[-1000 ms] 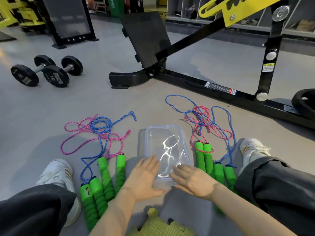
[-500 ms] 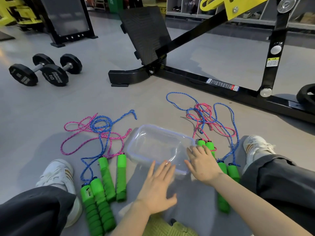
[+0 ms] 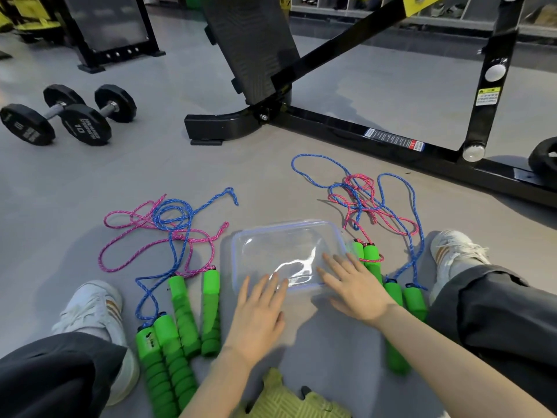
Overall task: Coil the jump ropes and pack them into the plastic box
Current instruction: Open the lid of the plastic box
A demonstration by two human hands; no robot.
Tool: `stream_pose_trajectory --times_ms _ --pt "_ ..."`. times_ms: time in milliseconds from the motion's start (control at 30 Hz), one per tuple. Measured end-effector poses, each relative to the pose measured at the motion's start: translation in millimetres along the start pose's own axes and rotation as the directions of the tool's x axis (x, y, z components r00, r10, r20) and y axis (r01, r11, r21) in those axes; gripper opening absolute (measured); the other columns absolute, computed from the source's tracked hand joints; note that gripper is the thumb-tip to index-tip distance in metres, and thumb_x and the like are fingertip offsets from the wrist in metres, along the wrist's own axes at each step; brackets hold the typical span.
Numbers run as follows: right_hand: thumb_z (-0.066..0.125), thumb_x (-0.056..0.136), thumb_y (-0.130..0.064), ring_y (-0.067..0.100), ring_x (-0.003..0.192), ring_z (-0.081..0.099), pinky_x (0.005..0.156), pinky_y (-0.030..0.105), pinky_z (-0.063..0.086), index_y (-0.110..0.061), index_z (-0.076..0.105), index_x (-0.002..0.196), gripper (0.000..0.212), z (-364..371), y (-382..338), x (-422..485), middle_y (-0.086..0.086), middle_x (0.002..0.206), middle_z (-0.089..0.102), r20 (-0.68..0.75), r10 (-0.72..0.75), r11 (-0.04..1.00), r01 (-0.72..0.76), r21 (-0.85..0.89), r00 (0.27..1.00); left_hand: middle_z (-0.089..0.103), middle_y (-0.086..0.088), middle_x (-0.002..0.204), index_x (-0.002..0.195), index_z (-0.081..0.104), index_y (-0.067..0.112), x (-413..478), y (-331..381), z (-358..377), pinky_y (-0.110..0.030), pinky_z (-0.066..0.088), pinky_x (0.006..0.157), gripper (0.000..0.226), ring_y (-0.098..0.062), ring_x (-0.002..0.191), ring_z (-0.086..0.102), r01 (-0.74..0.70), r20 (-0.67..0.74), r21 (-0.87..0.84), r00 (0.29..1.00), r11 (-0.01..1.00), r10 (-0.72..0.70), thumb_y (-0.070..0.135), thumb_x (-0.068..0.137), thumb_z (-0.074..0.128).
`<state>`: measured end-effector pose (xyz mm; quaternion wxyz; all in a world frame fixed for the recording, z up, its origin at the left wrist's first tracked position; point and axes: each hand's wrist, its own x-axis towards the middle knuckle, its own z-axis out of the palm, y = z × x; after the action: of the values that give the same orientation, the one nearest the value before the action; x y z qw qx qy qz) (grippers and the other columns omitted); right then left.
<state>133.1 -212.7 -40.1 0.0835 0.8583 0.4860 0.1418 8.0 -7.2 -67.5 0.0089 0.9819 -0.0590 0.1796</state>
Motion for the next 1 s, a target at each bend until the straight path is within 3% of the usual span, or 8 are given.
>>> stream_pose_trajectory --times_ms 133,200,267,533,700,800,900,1000 --pt "0.081 0.042 -0.017 0.025 0.074 0.059 0.068 0.035 0.048 -0.005 0.052 0.105 0.07 -1.1 -4.9 6.1 0.012 0.096 0.057 -0.007 -0.03 0.993 0.029 -0.111 1.0 0.068 -0.006 0.113 0.12 0.046 0.012 2.1 -1.8 -0.8 -0.041 0.053 0.087 0.079 -0.023 0.104 0.046 -0.094 0.026 0.021 0.995 0.995 0.093 0.023 0.053 0.085" --pt "0.069 0.045 -0.009 0.025 0.064 0.057 0.055 0.03 0.048 -0.004 0.061 0.097 0.053 -5.0 -4.8 7.5 0.014 0.091 0.043 -0.021 -0.08 0.982 0.075 -0.174 0.997 0.07 -0.008 0.109 0.117 0.051 0.009 3.4 -5.3 0.3 -0.036 0.056 0.078 0.05 -0.025 0.1 0.045 -0.142 -0.045 0.048 0.989 0.989 0.144 0.012 0.068 0.059" --pt "0.059 0.051 -0.007 0.023 0.057 0.054 0.049 0.029 0.044 -0.006 0.065 0.089 0.038 -8.8 -3.0 9.4 0.014 0.085 0.046 -0.027 -0.125 0.968 0.116 -0.224 0.992 0.071 -0.01 0.104 0.111 0.065 0.007 6.8 -7.8 -0.7 -0.034 0.057 0.071 0.052 -0.027 0.096 0.045 -0.157 -0.017 0.077 0.987 0.985 0.158 0.004 0.068 0.037" --pt "0.077 0.036 -0.023 0.02 0.049 0.05 0.044 0.022 0.038 -0.01 0.07 0.074 0.041 -17.6 -7.6 13.6 0.008 0.07 0.061 0.298 -0.16 0.909 0.258 -0.328 0.941 0.073 -0.017 0.09 0.086 0.077 0.003 14.8 9.4 -16.4 -0.029 0.056 0.056 0.049 -0.027 0.073 0.071 -0.184 0.269 0.287 0.957 0.94 0.105 0.003 0.066 0.032" --pt "0.039 0.052 0.002 0.017 0.043 0.043 0.045 0.024 0.02 -0.005 0.069 0.065 0.033 -24.6 -19.5 13.4 0.008 0.059 0.054 0.269 -0.103 0.89 0.209 -0.405 0.958 0.07 -0.028 0.084 0.086 0.076 -0.003 14.6 26.5 -4.8 -0.042 0.055 0.052 0.063 -0.041 0.071 0.07 -0.096 0.341 0.387 0.939 0.917 -0.045 -0.013 0.091 0.014" --pt "0.048 0.056 -0.001 0.019 0.042 0.045 0.042 0.023 0.029 -0.003 0.07 0.067 0.025 -32.1 -24.5 12.5 0.013 0.063 0.056 0.29 -0.092 0.897 0.206 -0.392 0.953 0.069 -0.029 0.081 0.083 0.076 -0.003 20.6 33.1 -14.1 -0.042 0.055 0.049 0.022 -0.042 0.068 0.069 -0.068 0.445 0.367 0.888 0.928 -0.111 0.009 0.067 0.069" --pt "0.078 0.035 -0.02 0.022 0.044 0.05 0.043 0.023 0.039 0.003 0.073 0.079 0.05 -32.0 -21.2 13.9 0.022 0.073 0.056 0.368 -0.05 0.933 0.175 -0.314 0.928 0.066 -0.034 0.075 0.081 0.073 -0.01 25.8 26.2 -4.5 -0.042 0.054 0.044 0.09 -0.046 0.062 0.067 -0.037 0.52 0.177 0.852 0.983 -0.062 0.024 0.0 0.092" --pt "0.083 0.032 -0.029 0.02 0.046 0.054 0.044 0.022 0.042 0.001 0.074 0.088 0.064 -31.9 -19.9 13.1 0.016 0.069 0.065 0.336 -0.017 0.956 0.115 -0.271 0.942 0.063 -0.041 0.092 0.099 0.067 -0.017 31.4 38.2 -34.2 -0.044 0.058 0.061 0.097 -0.051 0.078 0.066 -0.107 0.622 0.255 0.779 0.961 -0.078 0.031 0.02 0.096"
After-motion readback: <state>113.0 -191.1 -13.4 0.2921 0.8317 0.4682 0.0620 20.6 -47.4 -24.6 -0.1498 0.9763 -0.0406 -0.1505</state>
